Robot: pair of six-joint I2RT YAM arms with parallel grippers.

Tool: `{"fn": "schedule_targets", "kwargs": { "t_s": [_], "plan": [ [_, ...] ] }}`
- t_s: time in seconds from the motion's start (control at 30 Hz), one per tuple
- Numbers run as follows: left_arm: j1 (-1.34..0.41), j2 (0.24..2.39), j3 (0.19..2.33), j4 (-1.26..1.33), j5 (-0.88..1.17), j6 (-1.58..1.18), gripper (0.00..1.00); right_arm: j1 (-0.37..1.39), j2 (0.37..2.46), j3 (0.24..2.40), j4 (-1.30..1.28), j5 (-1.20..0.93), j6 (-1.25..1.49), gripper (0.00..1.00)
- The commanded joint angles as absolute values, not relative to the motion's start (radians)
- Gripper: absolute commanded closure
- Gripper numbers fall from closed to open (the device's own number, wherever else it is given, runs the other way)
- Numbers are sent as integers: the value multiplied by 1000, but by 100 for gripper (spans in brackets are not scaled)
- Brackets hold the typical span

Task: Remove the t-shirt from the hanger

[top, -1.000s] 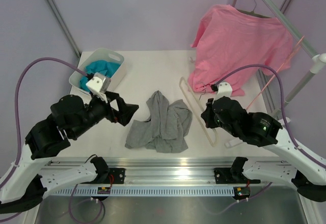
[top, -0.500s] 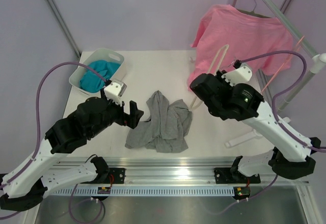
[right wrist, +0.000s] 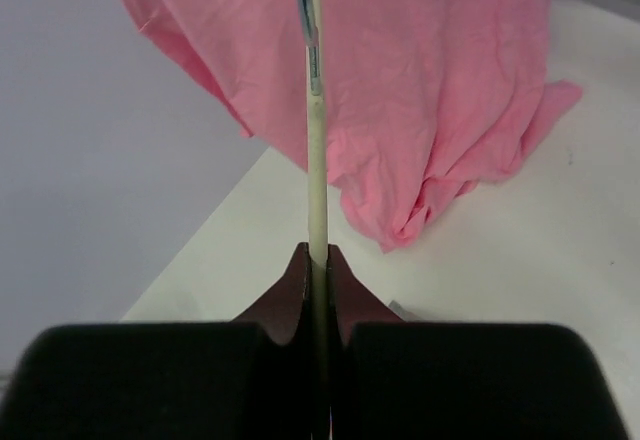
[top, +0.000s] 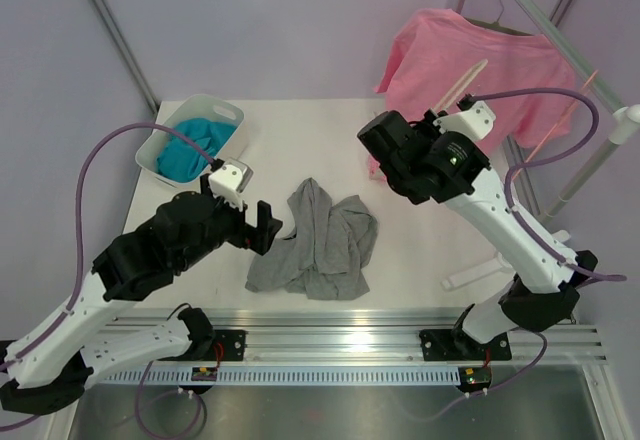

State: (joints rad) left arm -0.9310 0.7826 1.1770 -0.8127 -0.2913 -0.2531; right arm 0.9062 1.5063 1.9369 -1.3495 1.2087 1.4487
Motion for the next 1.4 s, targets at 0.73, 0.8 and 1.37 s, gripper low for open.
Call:
{"fn": "schedule_targets", "kwargs": {
  "t_s": [0.73, 0.8, 1.37],
  "plan": [
    [-934, 854, 1138, -692, -173, -246, 1, 592, 1615, 2082, -1503, 1350, 1184, 100],
    [-933, 861, 1140, -692, -154, -230, 1, 580, 1634, 2124, -1508, 1365, 1163, 100],
    [-934, 894, 1103, -660, -72, -247, 1, 465, 1598, 2025, -1252, 1345, 1035, 100]
  ]
}}
